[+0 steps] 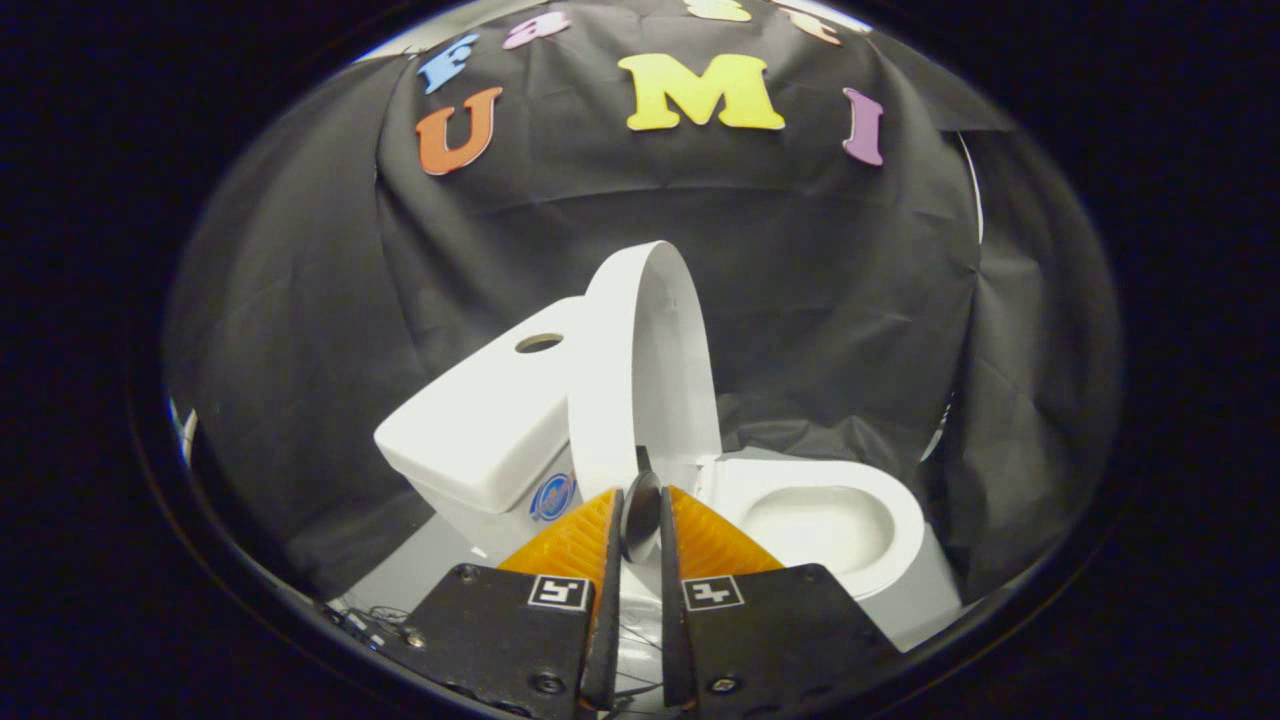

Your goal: Open the toilet lid.

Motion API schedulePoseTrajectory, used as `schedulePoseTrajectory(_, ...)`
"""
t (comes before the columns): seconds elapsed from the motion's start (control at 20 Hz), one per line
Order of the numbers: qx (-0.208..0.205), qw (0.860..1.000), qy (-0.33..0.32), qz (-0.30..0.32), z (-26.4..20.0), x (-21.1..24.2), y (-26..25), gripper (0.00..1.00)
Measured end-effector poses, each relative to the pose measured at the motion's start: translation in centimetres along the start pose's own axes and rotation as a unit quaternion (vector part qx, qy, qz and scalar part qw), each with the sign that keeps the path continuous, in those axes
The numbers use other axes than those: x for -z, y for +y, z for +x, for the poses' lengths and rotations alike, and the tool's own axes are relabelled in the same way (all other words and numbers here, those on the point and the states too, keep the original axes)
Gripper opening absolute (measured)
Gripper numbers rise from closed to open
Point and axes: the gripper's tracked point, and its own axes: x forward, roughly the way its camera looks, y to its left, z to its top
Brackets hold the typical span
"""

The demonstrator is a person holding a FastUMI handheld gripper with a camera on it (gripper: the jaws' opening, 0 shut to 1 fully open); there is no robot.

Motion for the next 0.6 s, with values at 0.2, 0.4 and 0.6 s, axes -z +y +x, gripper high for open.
schedulePoseTrajectory(0.2,-0.066,0.997,-0.031,-0.001,-4.3,-1.0,0.7,0.43)
schedulePoseTrajectory(0.4,-0.018,0.992,-0.118,-0.030,-10.4,-2.7,-4.3,0.65)
schedulePoseTrajectory(0.6,0.030,0.976,-0.203,-0.067,-16.2,-3.5,-8.6,0.72)
